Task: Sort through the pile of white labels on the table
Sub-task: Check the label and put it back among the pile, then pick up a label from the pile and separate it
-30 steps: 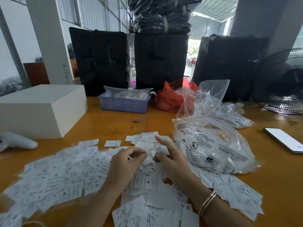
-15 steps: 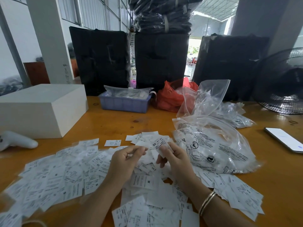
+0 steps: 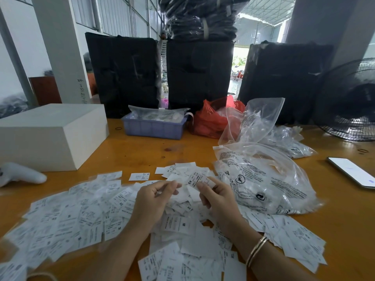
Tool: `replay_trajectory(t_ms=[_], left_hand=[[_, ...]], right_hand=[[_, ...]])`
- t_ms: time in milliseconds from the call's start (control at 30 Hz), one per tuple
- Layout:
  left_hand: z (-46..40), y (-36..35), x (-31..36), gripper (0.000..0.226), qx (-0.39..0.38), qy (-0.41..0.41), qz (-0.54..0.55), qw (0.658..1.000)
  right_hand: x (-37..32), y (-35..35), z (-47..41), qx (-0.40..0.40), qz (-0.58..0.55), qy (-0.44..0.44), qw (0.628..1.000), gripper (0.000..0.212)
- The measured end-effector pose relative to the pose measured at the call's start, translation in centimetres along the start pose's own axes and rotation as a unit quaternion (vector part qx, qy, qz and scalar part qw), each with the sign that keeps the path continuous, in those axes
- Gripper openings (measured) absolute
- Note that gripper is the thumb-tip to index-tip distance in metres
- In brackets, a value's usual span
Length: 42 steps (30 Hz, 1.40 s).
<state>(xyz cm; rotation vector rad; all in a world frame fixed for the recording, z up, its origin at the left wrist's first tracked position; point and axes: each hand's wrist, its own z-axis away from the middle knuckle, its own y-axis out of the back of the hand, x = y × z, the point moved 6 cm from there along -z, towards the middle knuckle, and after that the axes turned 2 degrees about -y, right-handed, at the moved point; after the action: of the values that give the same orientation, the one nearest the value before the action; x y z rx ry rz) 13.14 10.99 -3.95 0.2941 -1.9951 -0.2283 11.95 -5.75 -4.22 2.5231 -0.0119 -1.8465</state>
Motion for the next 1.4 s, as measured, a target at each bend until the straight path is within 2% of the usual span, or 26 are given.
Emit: replay_trajectory(t_ms=[400, 567, 667, 800, 967, 1033, 1167, 1267, 1400], left_hand=[[0.0, -0.3, 0.4, 0.024, -0.017, -0.016, -0.001, 1.000], [0.1, -0.2, 0.2, 0.037, -0.016, -0.017, 0.001, 1.000], [0.1, -0.1, 0.1, 0.033, -0.016, -0.012, -0.002, 1.000], [0.0, -0.2, -0.1, 0.010, -0.018, 0.000, -0.010, 1.000], [0.0, 0.0, 0.0, 0.010, -0.004, -0.001, -0.007, 1.000], [0.0, 0.0, 0.1, 0.012, -0.007, 0.000, 0.004, 1.000], [0.2, -0.4, 0.0, 0.029, -0.049, 0.026, 0.046, 0.997], [0.2, -0.7, -0.5, 0.008, -0.059, 0.041, 0.020, 0.997], [0.1, -0.5, -0.6, 0.008, -0.051, 0.031, 0.006, 0.998]], right_hand=[[0.3, -0.9, 0.0, -0.029, 0.112, -0.013, 0.993, 0.029], [0.1, -1.1, 0.2, -0.029, 0.188, -0.001, 0.982, 0.031], [0.2, -1.4, 0.2, -0.034, 0.223, 0.003, 0.974, 0.033], [0.0, -1.0, 0.1, -0.022, 0.190, -0.002, 0.982, 0.035], [0.8, -1.6, 0.3, -0.064, 0.204, -0.019, 0.977, 0.027], [0.9, -1.6, 0.3, -0.063, 0.203, -0.023, 0.977, 0.027], [0.5, -1.2, 0.0, -0.027, 0.197, -0.015, 0.980, 0.031], [0.4, -0.8, -0.1, -0.011, 0.191, -0.007, 0.982, 0.035], [0.8, -1.3, 0.2, -0.049, 0.217, -0.004, 0.975, 0.029]])
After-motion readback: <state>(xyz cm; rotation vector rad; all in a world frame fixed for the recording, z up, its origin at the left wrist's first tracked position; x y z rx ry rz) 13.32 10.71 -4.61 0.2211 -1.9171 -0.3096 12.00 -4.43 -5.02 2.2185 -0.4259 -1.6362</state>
